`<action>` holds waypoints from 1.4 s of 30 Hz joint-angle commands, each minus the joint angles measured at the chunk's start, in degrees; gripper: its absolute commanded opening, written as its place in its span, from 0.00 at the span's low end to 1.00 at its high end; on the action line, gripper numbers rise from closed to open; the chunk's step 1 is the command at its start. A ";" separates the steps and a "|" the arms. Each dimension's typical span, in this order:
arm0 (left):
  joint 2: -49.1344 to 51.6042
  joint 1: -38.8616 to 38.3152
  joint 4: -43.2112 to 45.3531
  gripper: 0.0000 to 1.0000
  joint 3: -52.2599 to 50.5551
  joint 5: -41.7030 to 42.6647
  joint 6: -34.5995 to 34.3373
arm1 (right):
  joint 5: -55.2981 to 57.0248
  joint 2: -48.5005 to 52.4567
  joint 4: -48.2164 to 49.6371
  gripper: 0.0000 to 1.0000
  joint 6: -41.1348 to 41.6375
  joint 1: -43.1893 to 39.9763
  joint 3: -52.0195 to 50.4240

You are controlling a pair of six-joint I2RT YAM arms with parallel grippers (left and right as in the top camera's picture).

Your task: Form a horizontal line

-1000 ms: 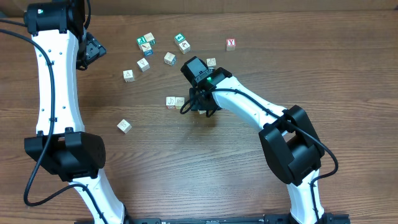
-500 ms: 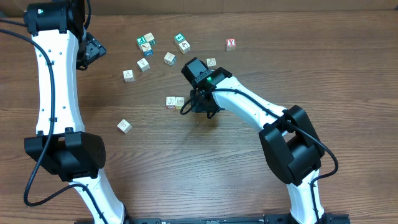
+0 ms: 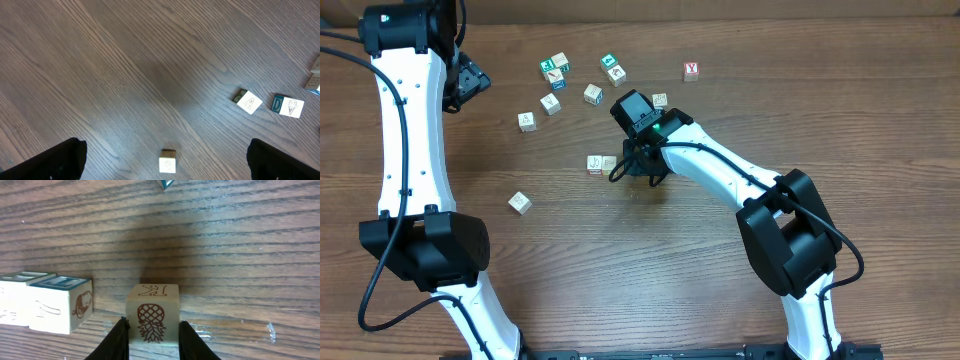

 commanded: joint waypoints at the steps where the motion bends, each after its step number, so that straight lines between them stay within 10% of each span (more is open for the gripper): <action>1: -0.46 -0.37 -0.11 1.00 0.74 -0.09 1.25 | -1.84 0.28 0.83 0.25 0.90 0.17 -0.24; 42: -0.46 -0.37 -0.11 1.00 0.74 -0.09 1.25 | -3.10 0.28 2.49 0.27 0.87 0.17 -0.24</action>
